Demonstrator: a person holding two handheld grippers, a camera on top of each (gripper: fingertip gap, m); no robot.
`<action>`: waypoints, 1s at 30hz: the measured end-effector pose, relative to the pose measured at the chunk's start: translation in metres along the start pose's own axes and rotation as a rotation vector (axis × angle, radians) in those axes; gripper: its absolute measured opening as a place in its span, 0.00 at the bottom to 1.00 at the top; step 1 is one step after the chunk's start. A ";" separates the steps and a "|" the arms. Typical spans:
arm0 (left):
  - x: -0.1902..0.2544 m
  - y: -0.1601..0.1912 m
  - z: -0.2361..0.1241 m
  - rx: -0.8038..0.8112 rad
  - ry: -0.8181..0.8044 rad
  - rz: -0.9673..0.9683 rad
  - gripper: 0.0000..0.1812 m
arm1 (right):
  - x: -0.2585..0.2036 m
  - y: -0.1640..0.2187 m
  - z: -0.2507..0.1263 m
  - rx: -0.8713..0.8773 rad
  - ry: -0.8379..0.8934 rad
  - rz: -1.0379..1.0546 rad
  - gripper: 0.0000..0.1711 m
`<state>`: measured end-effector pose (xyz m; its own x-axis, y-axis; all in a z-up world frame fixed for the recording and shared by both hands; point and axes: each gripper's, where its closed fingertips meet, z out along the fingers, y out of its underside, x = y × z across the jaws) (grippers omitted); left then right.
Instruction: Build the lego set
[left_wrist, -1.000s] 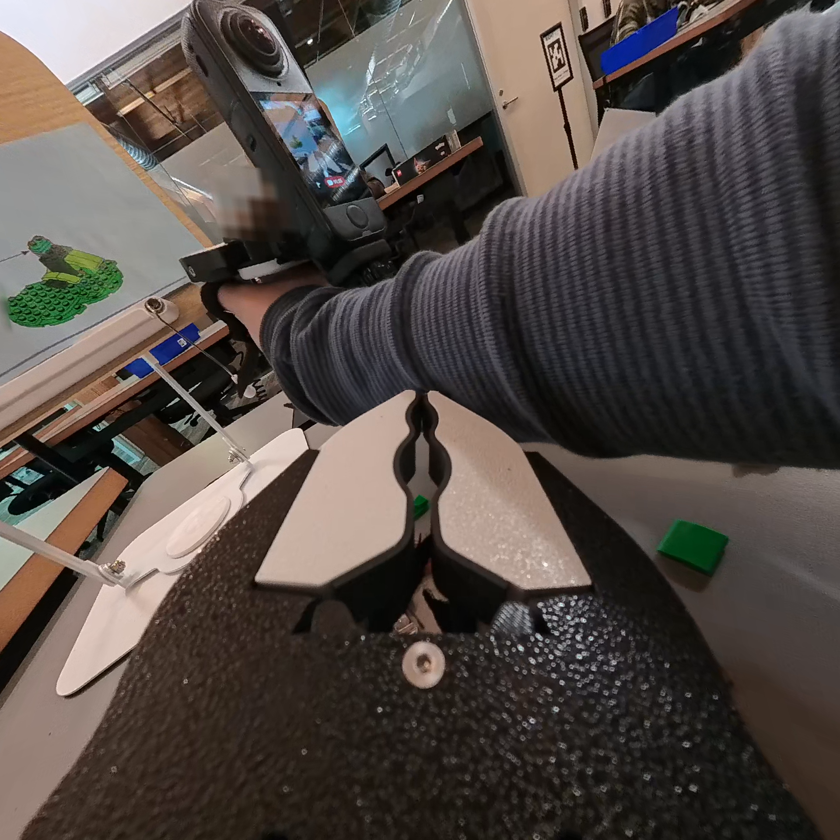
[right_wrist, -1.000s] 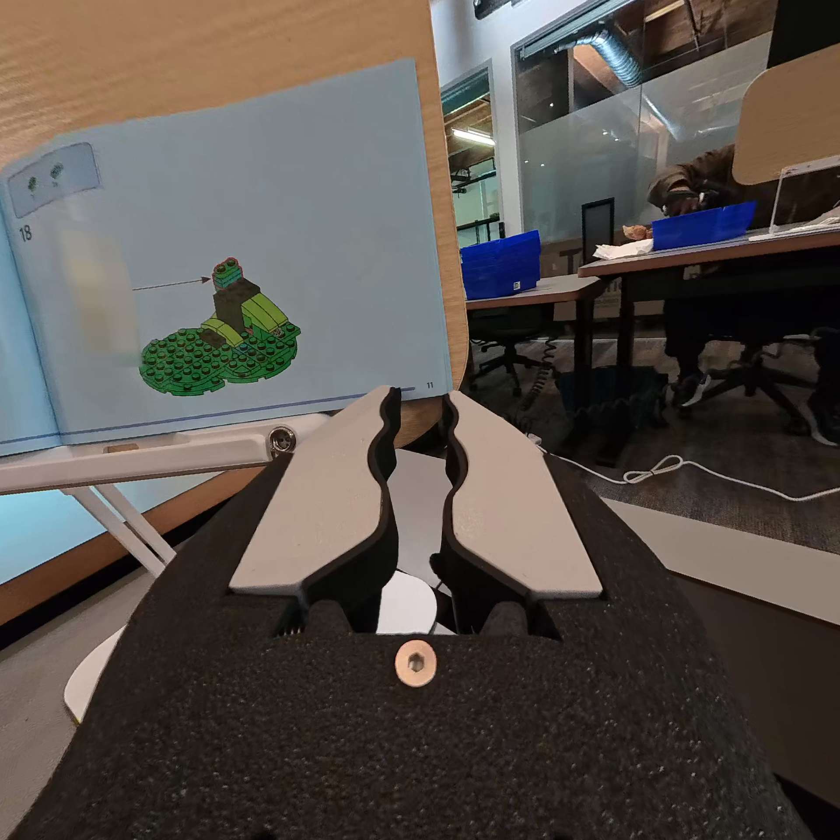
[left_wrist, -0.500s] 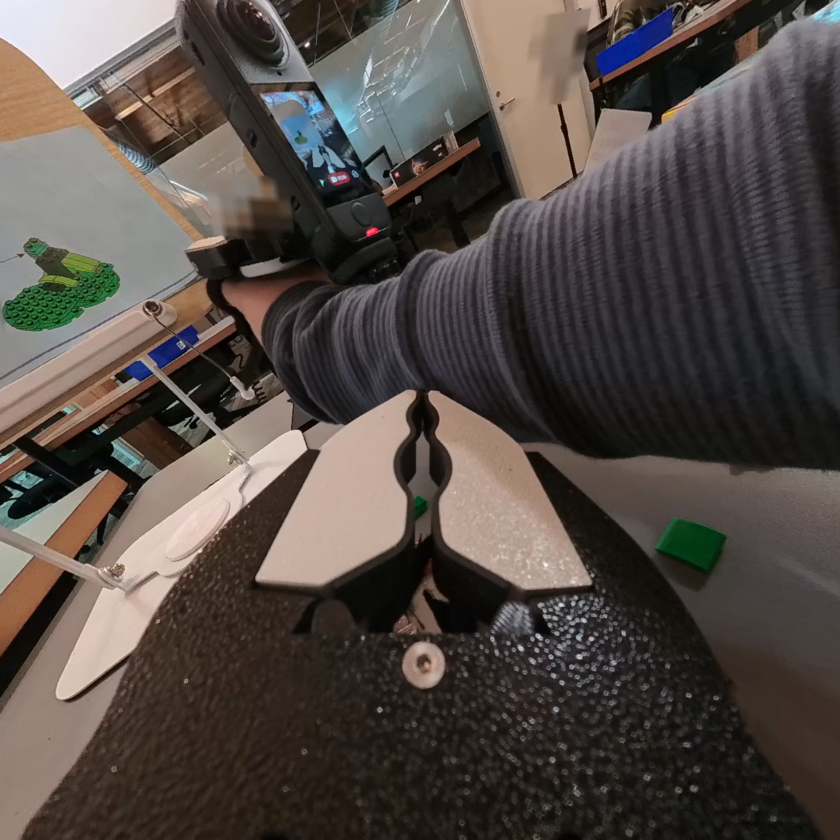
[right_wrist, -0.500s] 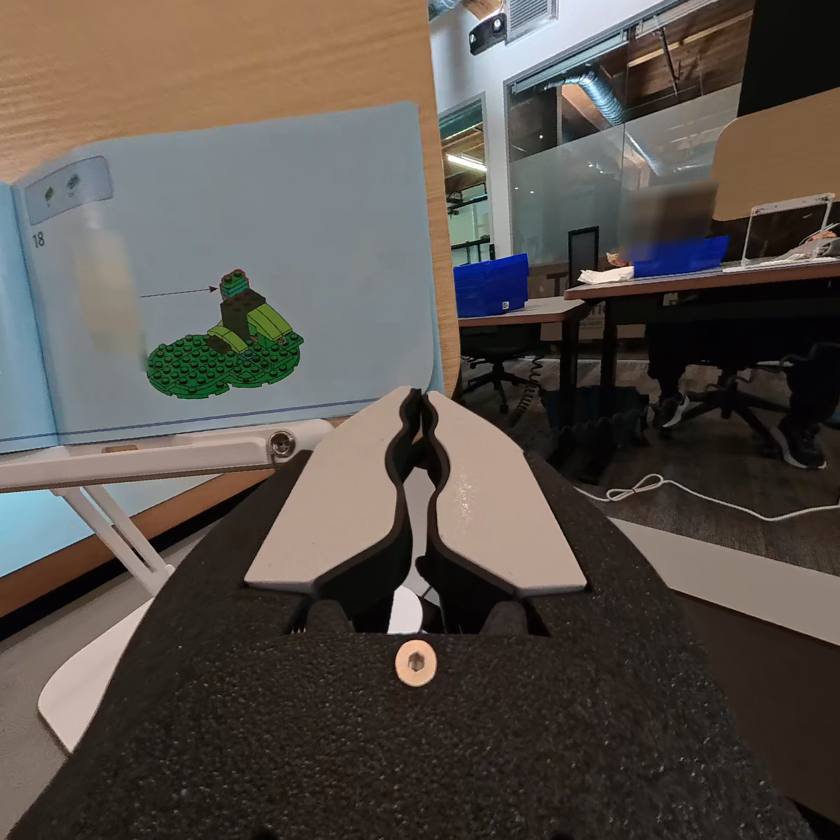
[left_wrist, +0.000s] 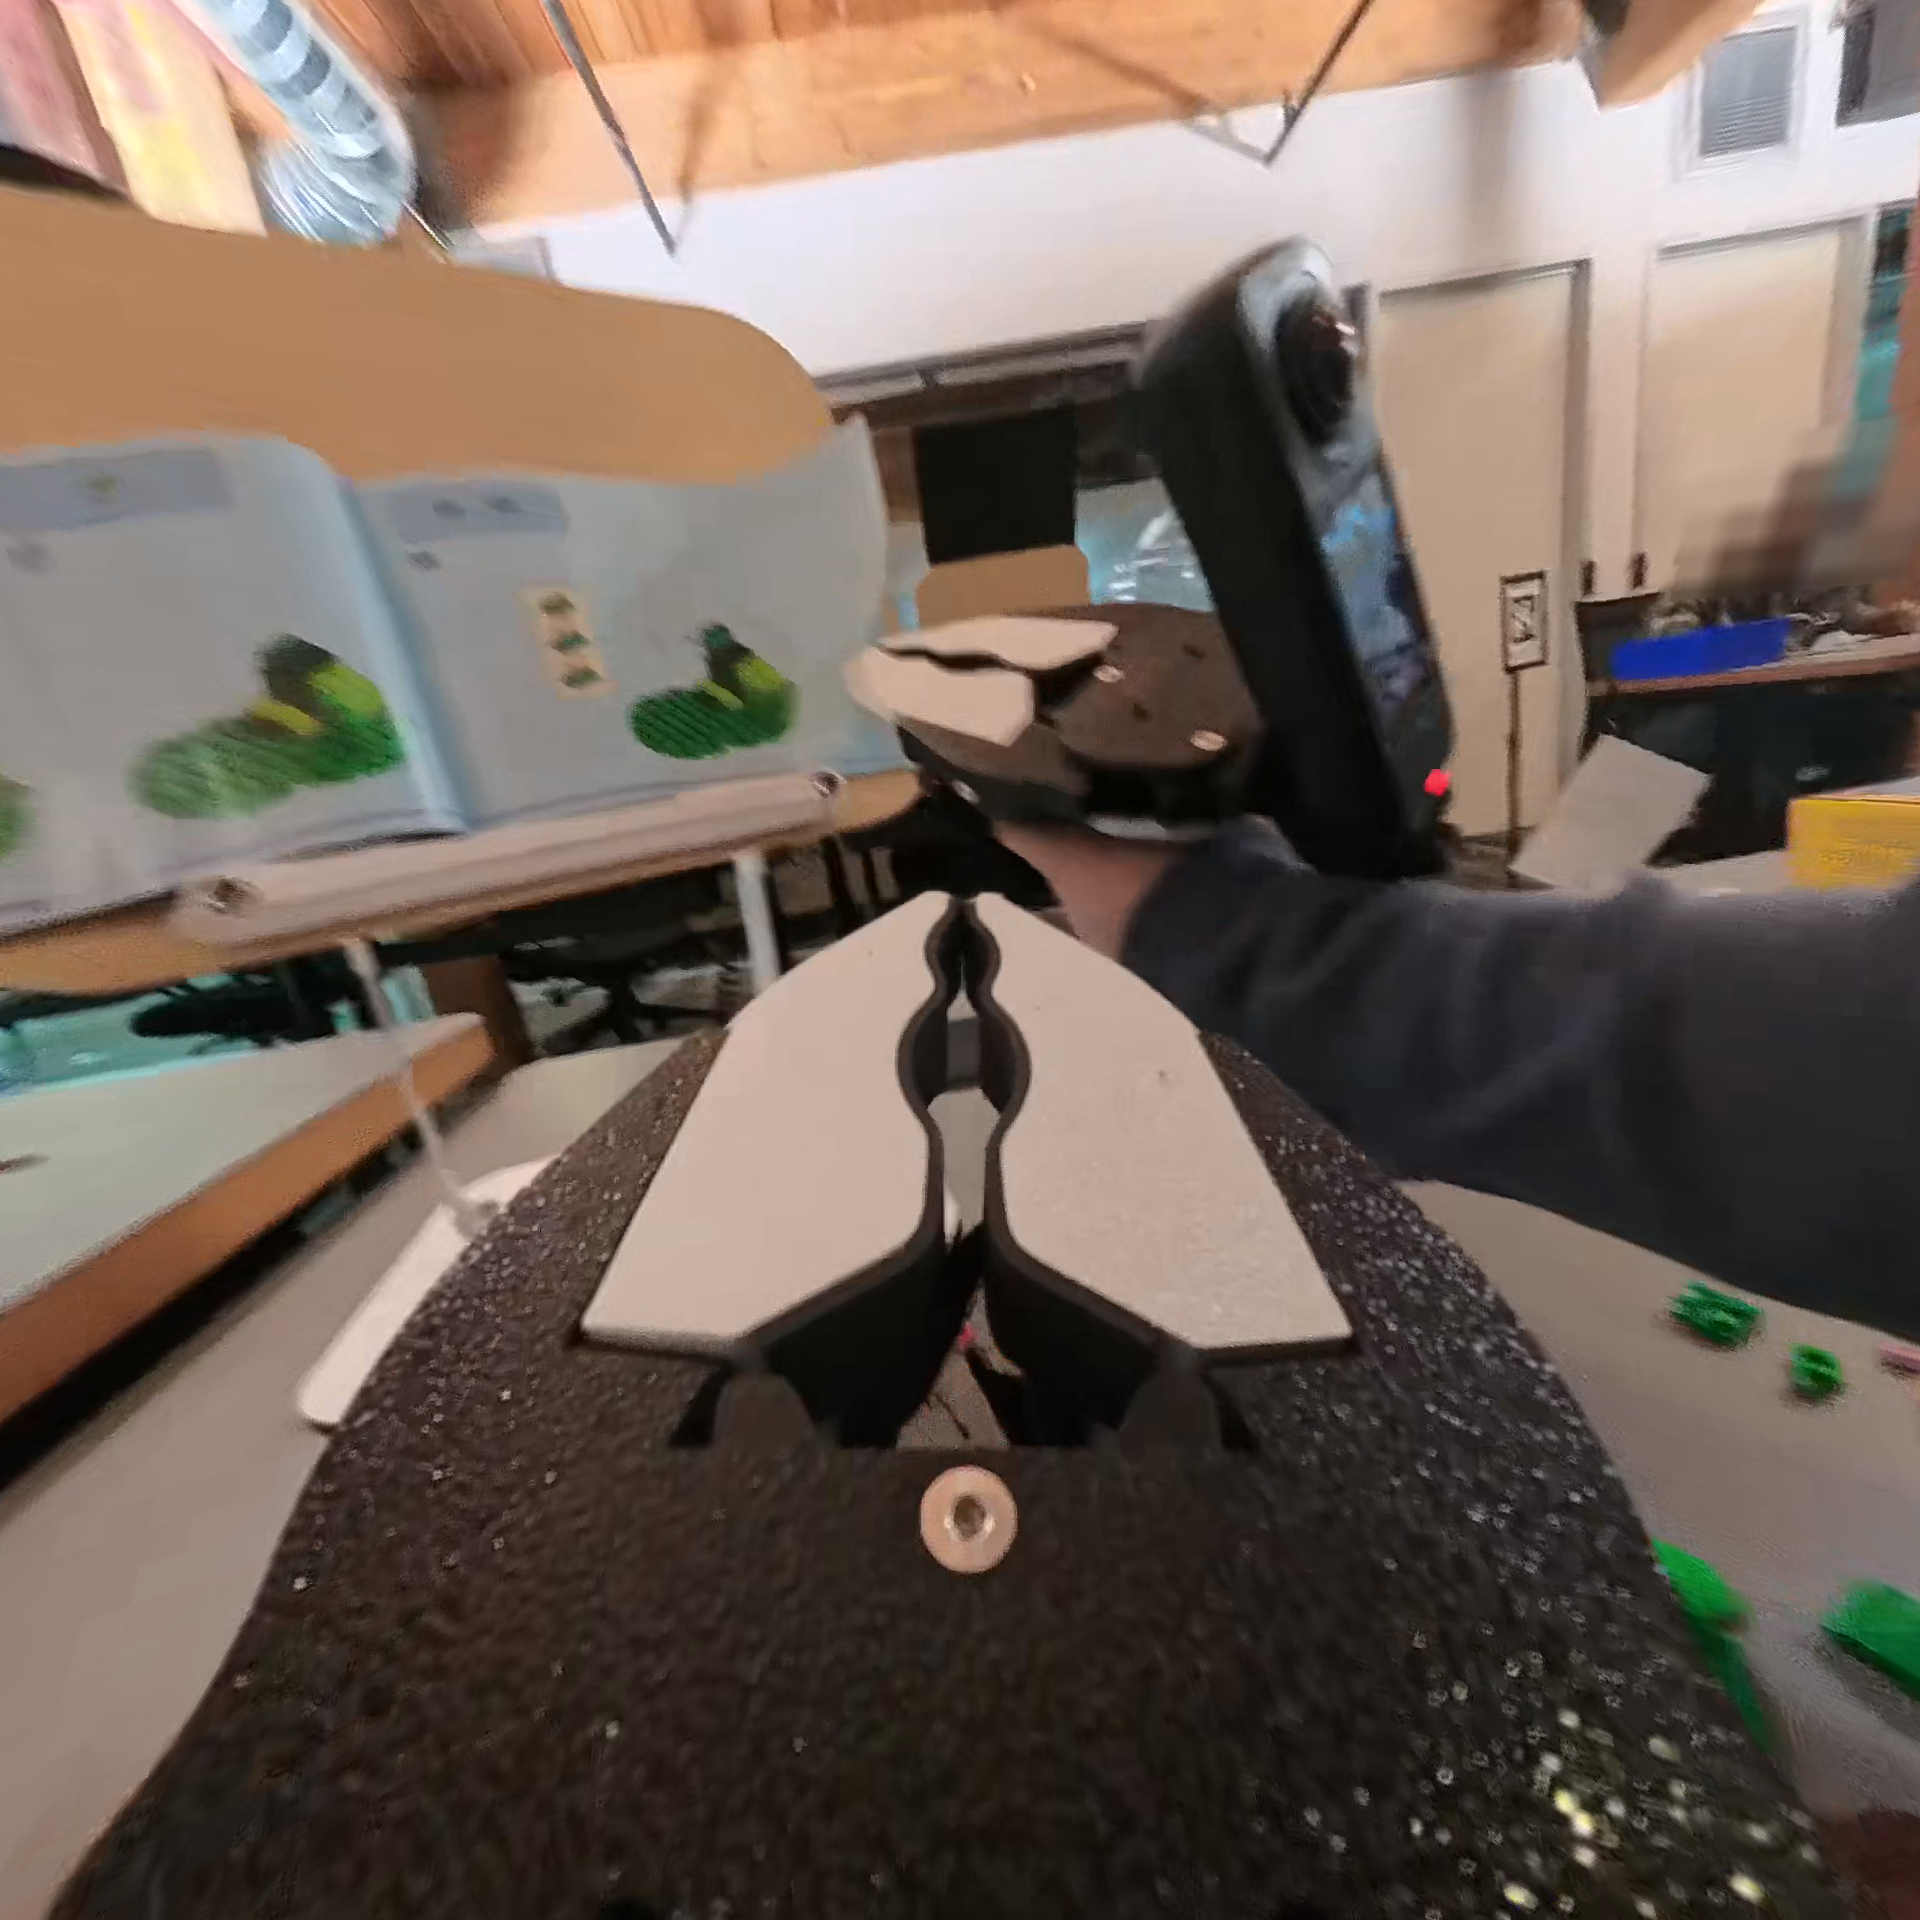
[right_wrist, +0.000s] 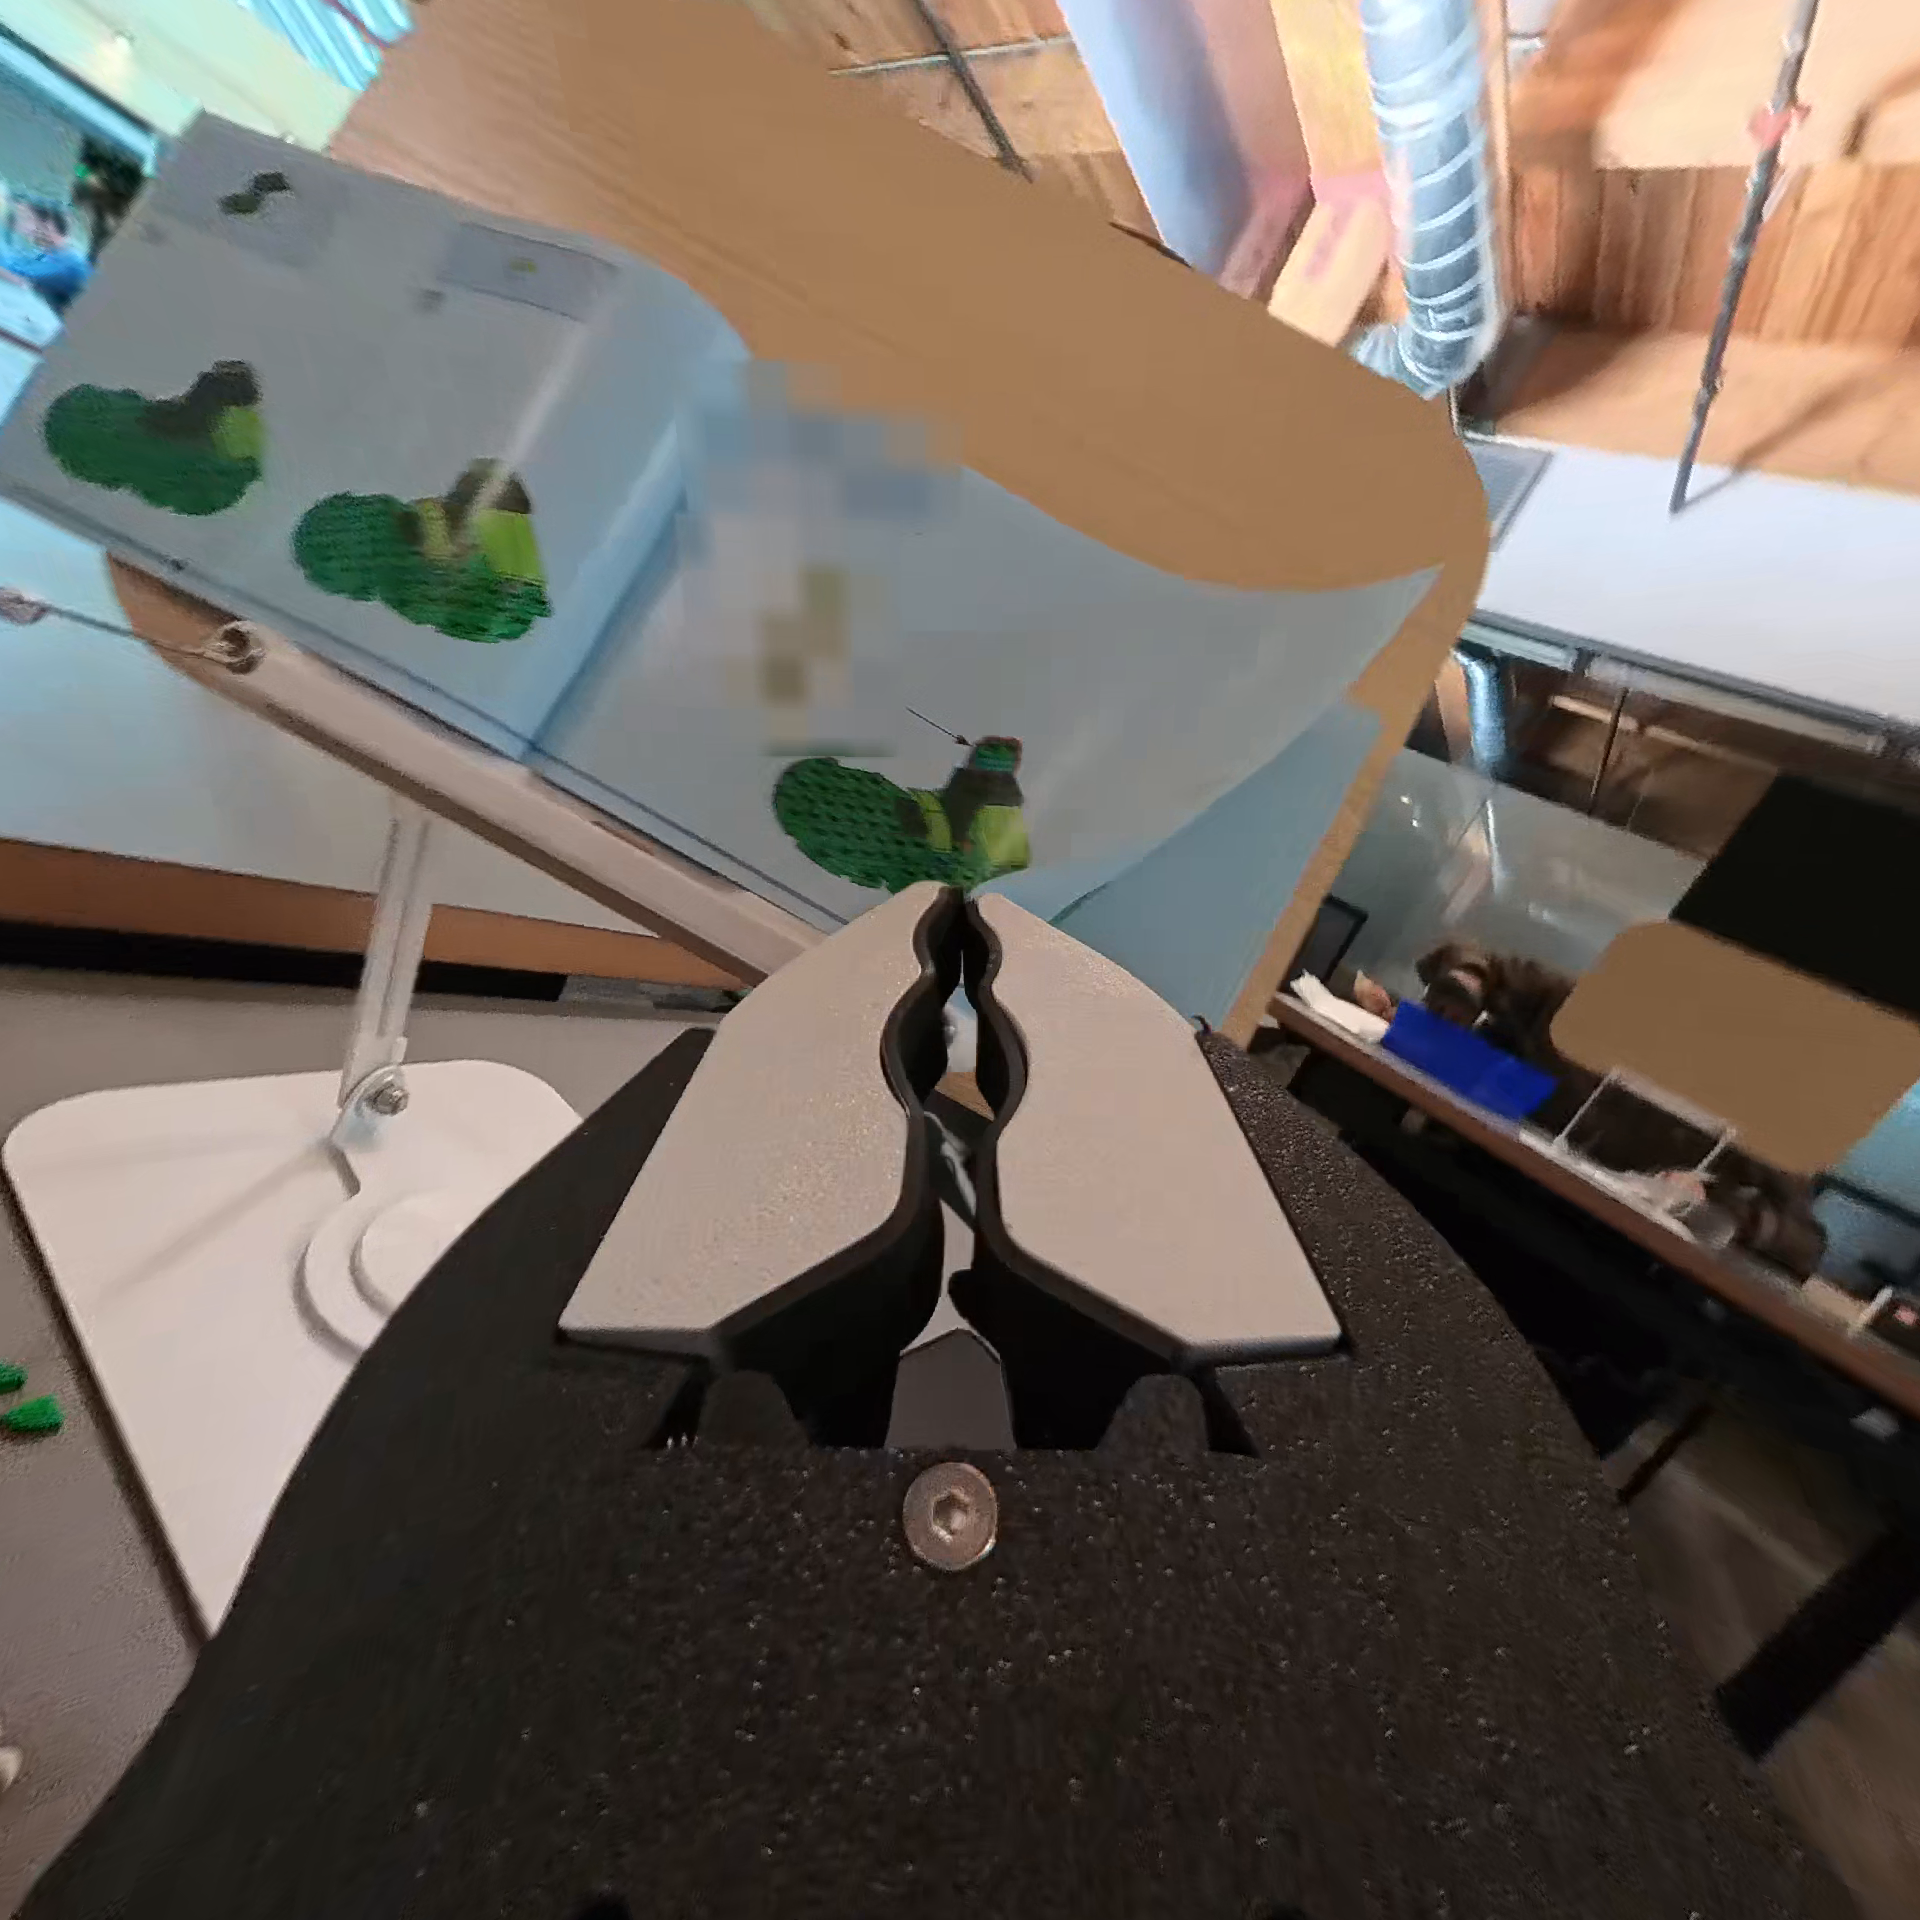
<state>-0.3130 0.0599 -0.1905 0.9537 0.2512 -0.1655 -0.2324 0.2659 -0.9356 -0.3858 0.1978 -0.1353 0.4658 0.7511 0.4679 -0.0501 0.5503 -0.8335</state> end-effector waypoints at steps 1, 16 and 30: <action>-0.012 -0.005 0.000 0.013 -0.035 0.029 0.00 | -0.004 -0.003 -0.002 0.003 -0.012 -0.028 0.00; -0.089 -0.072 0.071 -0.046 0.342 -0.196 0.19 | -0.063 -0.041 -0.030 0.122 -0.163 -0.585 0.00; -0.081 -0.044 0.087 -0.292 0.383 -0.083 0.12 | -0.095 -0.044 -0.037 0.156 -0.193 -0.862 0.00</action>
<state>-0.3966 0.1092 -0.1091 0.9811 -0.1353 -0.1383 -0.1416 -0.0150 -0.9898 -0.3950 0.0887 -0.1536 0.2410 0.0944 0.9659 0.1222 0.9844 -0.1267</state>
